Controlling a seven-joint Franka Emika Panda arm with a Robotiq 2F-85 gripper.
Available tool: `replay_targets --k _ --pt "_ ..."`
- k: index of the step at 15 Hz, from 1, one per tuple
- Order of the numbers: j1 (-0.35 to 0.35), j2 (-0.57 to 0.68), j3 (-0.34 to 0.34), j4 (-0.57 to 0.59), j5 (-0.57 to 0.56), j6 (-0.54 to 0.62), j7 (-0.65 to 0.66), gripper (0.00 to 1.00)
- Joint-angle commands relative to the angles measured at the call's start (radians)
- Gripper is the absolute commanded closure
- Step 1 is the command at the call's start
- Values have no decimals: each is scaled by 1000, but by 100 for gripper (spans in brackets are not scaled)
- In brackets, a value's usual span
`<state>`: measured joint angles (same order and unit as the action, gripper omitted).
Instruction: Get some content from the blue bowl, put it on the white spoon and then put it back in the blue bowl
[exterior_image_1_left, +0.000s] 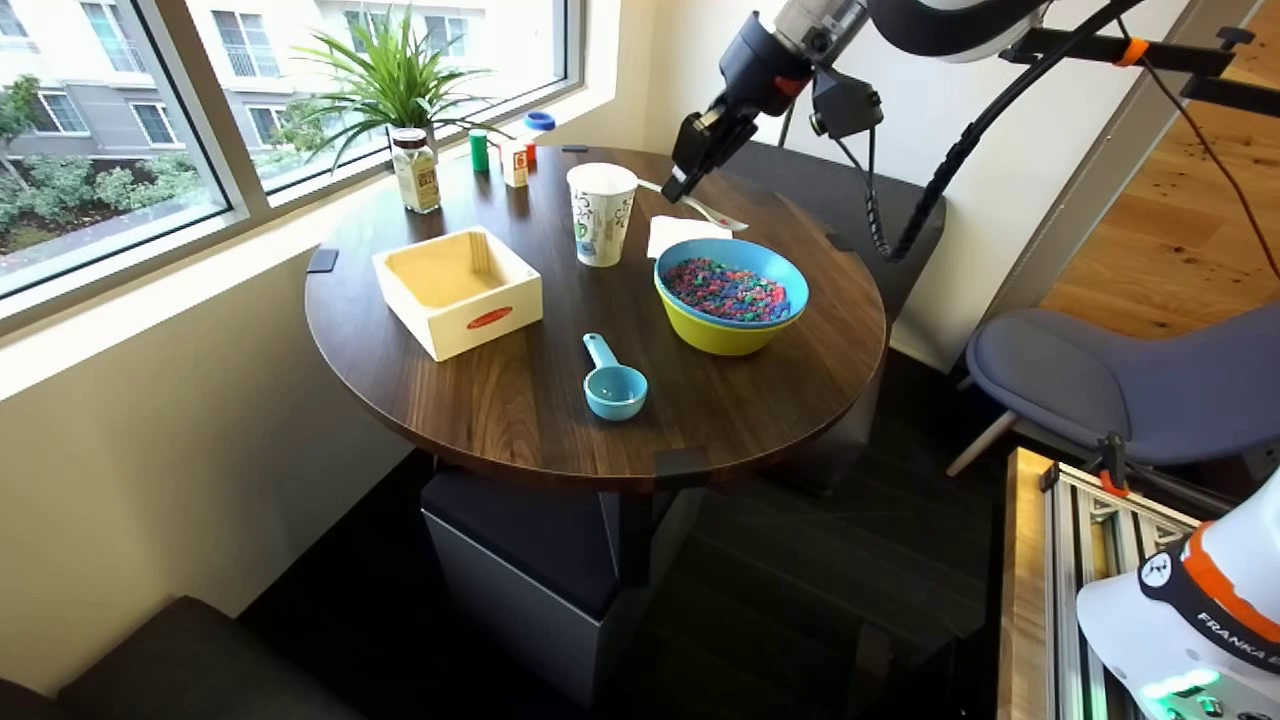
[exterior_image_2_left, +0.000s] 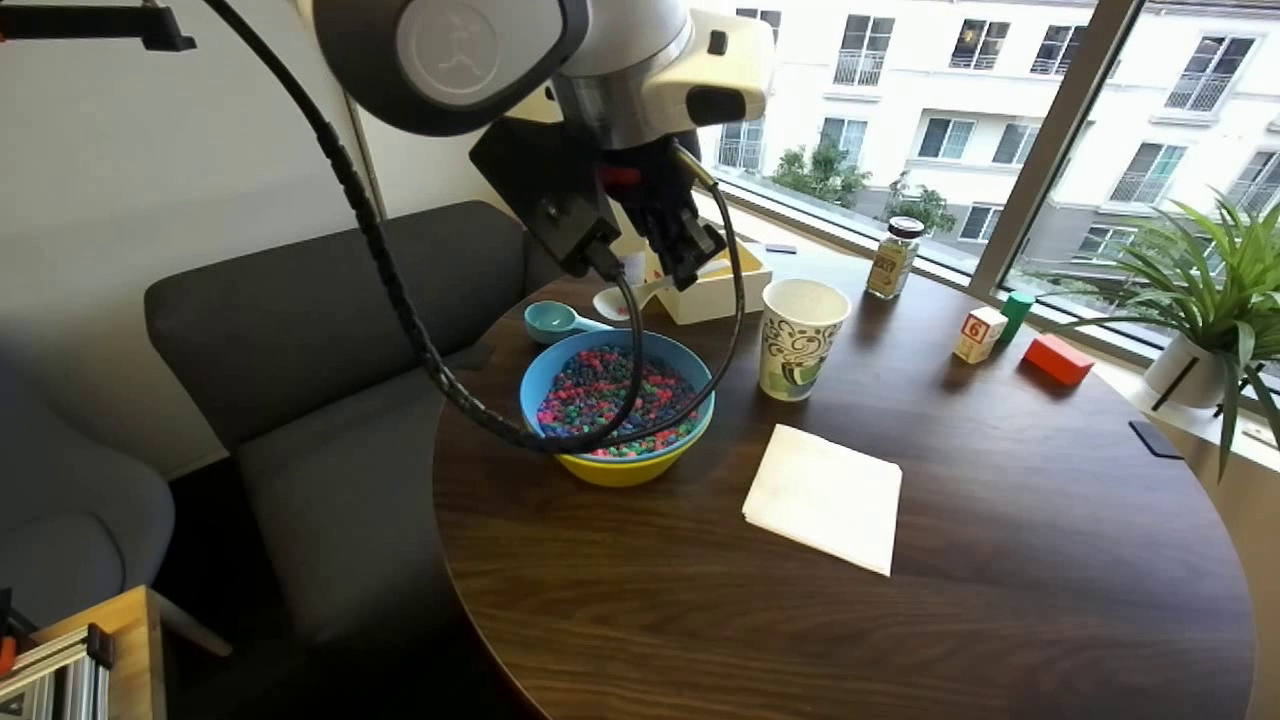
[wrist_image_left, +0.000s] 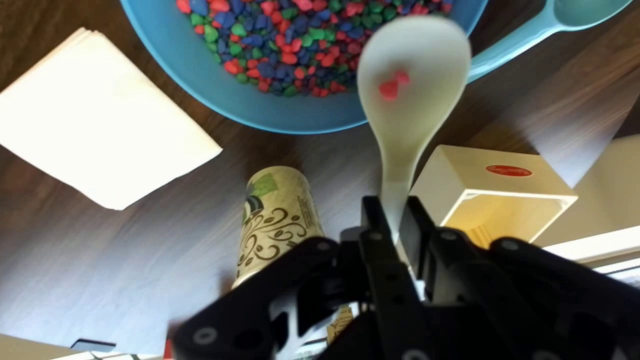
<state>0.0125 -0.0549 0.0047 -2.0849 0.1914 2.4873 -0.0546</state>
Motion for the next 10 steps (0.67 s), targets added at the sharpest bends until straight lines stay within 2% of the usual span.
replay_targets --k 1,6,10 --pt "13 -68 -18 -104 194 38 -195 97" --pt "25 -102 -65 -135 440 23 -498 97" --pt "28 -121 -88 -157 559 33 -696 97"
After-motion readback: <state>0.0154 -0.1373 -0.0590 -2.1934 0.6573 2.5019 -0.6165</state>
